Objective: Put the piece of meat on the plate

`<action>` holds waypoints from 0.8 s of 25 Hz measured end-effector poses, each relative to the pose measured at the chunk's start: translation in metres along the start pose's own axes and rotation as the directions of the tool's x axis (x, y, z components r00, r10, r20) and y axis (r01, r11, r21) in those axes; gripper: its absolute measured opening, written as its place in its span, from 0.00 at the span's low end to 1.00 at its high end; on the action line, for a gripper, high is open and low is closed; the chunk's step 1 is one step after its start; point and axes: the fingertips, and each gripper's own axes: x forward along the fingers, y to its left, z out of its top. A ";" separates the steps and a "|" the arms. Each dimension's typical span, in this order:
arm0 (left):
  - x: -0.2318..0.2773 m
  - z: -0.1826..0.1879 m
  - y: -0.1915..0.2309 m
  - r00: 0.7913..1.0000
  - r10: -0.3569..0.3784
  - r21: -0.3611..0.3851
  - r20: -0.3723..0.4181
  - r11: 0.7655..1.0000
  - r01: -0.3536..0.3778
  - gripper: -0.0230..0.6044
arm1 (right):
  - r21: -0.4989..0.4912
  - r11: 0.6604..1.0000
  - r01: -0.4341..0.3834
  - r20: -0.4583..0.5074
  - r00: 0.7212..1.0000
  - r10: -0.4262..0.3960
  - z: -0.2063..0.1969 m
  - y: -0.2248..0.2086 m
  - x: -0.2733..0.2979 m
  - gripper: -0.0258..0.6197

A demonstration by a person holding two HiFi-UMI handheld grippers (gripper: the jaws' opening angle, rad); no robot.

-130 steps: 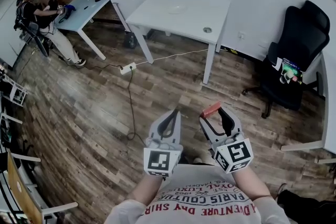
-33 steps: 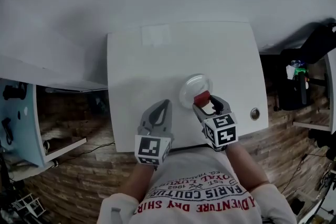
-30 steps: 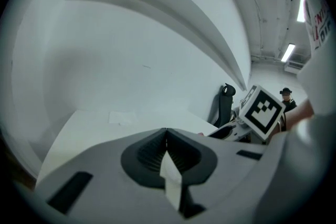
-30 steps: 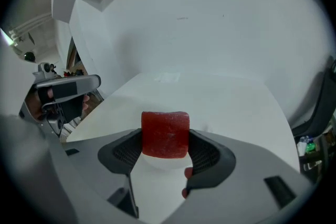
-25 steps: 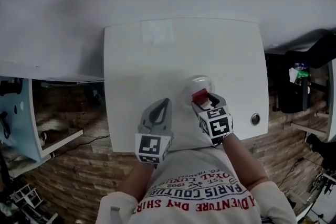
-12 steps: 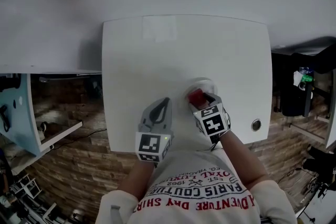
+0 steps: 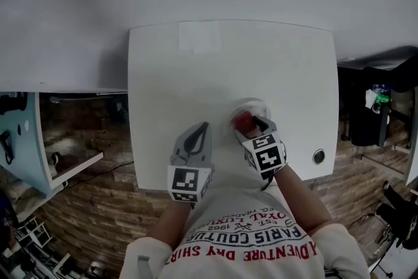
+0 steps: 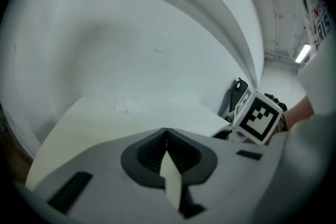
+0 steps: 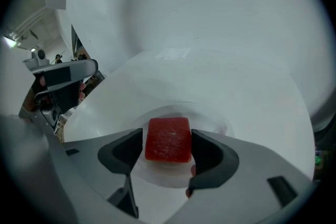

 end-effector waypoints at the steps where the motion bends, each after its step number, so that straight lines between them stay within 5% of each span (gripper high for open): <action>1: -0.002 0.001 -0.001 1.000 -0.001 0.002 0.003 1.000 0.001 0.05 | 0.006 1.000 0.006 0.012 1.000 -0.006 0.001 0.000 -0.003 0.47; 9: -0.021 0.006 -0.009 0.999 -0.016 0.024 0.035 1.000 0.015 0.05 | 0.040 0.990 0.138 0.144 0.979 -0.143 0.011 -0.002 -0.036 0.46; 13: -0.033 0.008 -0.015 0.998 -0.029 0.041 0.054 0.999 0.027 0.05 | 0.114 0.967 0.229 0.231 0.940 -0.250 0.014 -0.008 -0.065 0.14; 20: -0.053 0.023 -0.032 0.992 -0.066 0.080 0.106 0.995 0.058 0.05 | 0.197 0.942 0.271 0.397 0.856 -0.330 0.024 -0.002 -0.119 0.06</action>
